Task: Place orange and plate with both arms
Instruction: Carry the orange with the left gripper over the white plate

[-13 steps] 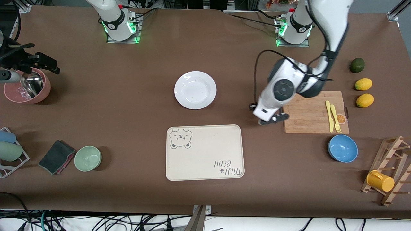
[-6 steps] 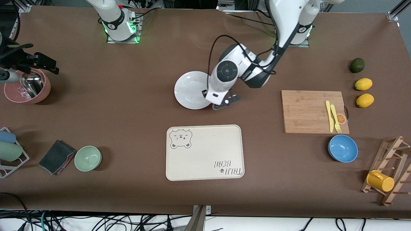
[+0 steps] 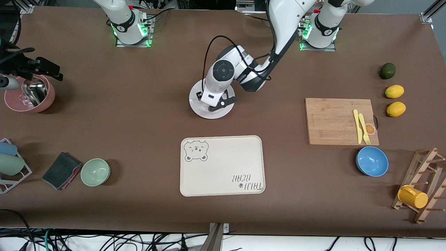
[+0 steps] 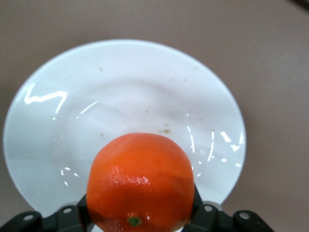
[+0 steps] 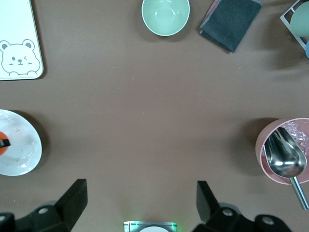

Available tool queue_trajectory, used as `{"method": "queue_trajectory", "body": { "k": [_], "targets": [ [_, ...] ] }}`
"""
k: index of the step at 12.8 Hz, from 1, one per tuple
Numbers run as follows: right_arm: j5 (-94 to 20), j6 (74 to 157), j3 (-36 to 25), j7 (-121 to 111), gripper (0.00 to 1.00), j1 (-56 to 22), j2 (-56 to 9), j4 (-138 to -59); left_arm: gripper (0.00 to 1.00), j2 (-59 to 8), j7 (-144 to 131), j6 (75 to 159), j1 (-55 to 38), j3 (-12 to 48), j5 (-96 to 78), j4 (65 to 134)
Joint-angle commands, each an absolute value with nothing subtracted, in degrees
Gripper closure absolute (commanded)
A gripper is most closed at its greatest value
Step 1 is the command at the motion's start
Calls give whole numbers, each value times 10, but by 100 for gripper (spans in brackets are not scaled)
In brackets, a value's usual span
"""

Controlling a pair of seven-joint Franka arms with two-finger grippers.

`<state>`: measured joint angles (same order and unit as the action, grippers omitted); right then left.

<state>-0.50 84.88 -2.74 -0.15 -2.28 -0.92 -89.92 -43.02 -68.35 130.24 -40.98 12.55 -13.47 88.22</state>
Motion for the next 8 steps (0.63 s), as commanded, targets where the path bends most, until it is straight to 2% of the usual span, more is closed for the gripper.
{"method": "queue_trajectory", "body": {
  "k": [1, 2, 3, 8],
  "targets": [
    [-9, 846, -26, -6, 0, -20, -13, -887, 82, -458, -684, 1301, -426, 113, -142, 858],
    [-9, 845, -26, -6, 0, -20, -13, -887, 52, -458, -679, 1301, -425, 112, -142, 857],
    [-9, 845, -26, -6, 0, -20, -13, -887, 1, -456, -679, 1300, -425, 108, -141, 857],
    [-7, 845, -33, -6, 0, -19, -13, -887, 0, -429, -684, 1264, -418, 92, -108, 853]
  ]
}}
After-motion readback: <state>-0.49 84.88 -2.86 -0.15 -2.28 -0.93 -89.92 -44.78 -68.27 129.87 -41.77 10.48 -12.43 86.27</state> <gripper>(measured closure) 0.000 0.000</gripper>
